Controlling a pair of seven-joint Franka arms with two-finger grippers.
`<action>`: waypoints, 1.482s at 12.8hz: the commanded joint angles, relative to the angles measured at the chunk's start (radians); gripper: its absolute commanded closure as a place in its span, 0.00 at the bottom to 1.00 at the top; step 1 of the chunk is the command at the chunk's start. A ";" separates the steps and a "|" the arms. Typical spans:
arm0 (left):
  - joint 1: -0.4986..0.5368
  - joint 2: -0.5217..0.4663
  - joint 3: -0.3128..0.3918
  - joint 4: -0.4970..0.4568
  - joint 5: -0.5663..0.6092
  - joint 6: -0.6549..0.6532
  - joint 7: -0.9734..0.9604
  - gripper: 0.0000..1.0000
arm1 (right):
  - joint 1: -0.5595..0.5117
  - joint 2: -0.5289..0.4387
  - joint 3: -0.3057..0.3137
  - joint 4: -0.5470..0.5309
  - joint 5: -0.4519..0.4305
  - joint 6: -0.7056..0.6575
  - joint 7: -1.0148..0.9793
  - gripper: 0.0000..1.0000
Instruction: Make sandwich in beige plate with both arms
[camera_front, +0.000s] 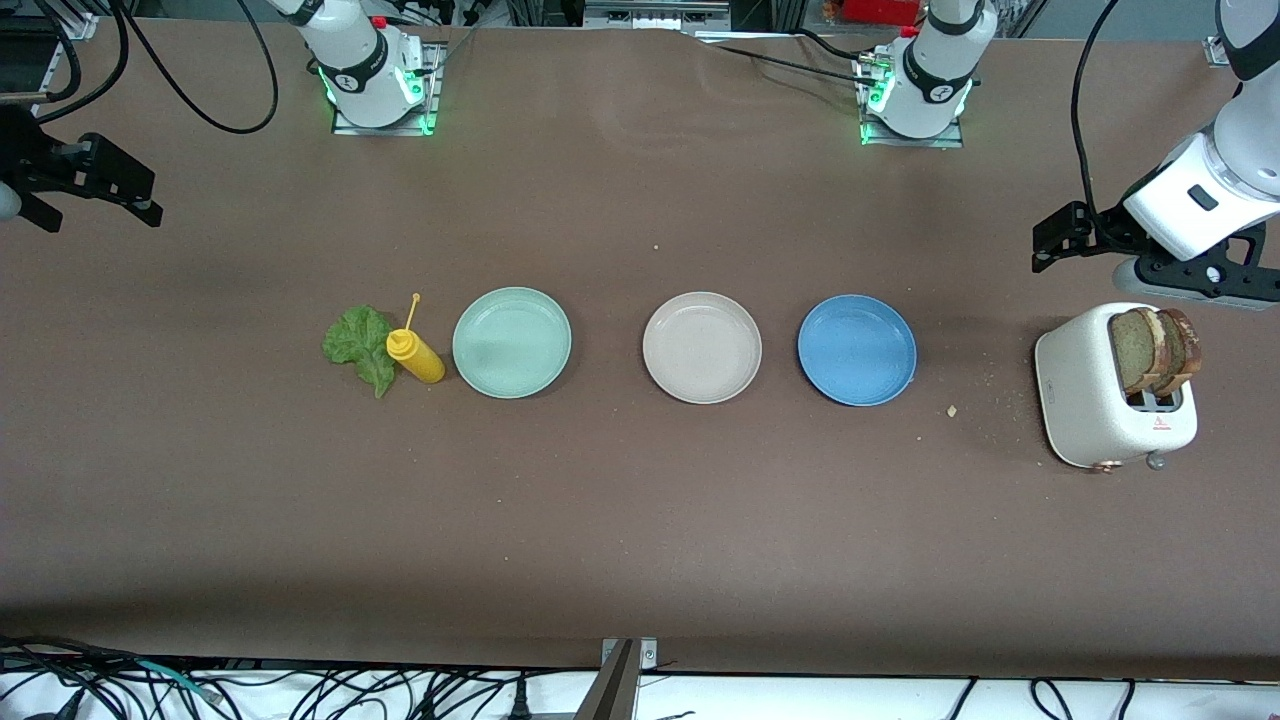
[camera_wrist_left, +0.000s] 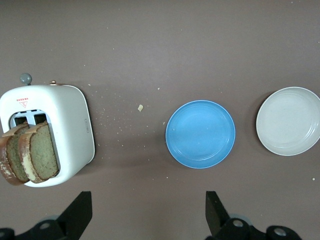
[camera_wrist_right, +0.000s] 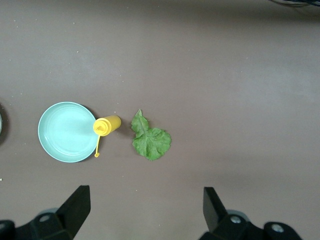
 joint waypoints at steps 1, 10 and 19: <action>-0.003 -0.008 0.004 0.000 0.016 -0.012 0.013 0.00 | 0.001 0.000 0.001 0.015 0.004 -0.017 -0.006 0.00; -0.003 -0.008 0.004 0.000 0.016 -0.012 0.013 0.00 | 0.000 0.000 -0.005 0.015 0.038 -0.018 -0.009 0.00; -0.001 -0.002 0.007 0.000 0.016 -0.012 0.021 0.00 | -0.002 0.000 -0.005 0.015 0.038 -0.015 -0.009 0.00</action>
